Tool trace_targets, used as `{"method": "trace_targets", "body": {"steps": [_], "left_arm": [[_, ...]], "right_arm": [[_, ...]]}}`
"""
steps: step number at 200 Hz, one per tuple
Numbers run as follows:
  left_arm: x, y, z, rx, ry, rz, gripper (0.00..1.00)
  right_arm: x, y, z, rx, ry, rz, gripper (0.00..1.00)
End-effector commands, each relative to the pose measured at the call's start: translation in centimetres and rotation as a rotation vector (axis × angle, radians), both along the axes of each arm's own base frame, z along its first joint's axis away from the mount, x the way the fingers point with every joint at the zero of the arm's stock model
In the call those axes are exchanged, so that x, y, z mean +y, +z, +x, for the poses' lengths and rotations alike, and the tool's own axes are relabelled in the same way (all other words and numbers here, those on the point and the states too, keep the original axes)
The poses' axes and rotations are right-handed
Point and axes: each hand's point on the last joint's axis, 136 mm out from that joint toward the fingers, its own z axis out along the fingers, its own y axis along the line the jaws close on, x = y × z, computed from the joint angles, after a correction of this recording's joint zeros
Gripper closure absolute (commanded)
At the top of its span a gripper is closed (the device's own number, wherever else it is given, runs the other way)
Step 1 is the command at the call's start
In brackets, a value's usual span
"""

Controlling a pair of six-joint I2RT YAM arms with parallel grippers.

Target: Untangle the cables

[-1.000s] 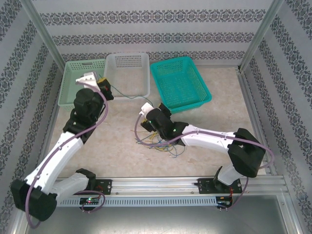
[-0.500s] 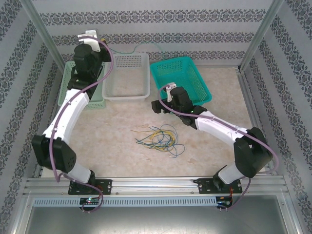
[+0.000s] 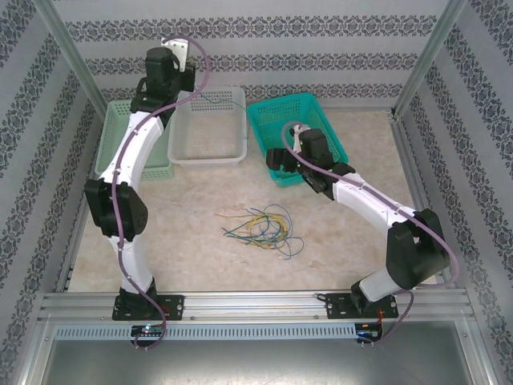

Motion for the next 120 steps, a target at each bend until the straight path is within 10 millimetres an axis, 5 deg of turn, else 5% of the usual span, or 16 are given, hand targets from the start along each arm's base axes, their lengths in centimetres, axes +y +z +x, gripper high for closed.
{"method": "trace_targets", "body": {"steps": [1, 70, 120], "left_arm": [[2.1, -1.5, -0.5, 0.086, 0.014, 0.133, 1.00], [3.3, -4.7, 1.3, 0.193, -0.040, 0.259, 1.00], [3.6, -4.3, 0.8, 0.195, -0.117, 0.274, 1.00]], "right_arm": [[-0.5, -1.0, 0.2, 0.059, -0.028, 0.007, 0.11], [-1.3, -2.8, 0.4, 0.096, -0.046, -0.040, 0.11], [-1.5, -3.4, 0.9, 0.115, -0.055, -0.058, 0.11]]}}
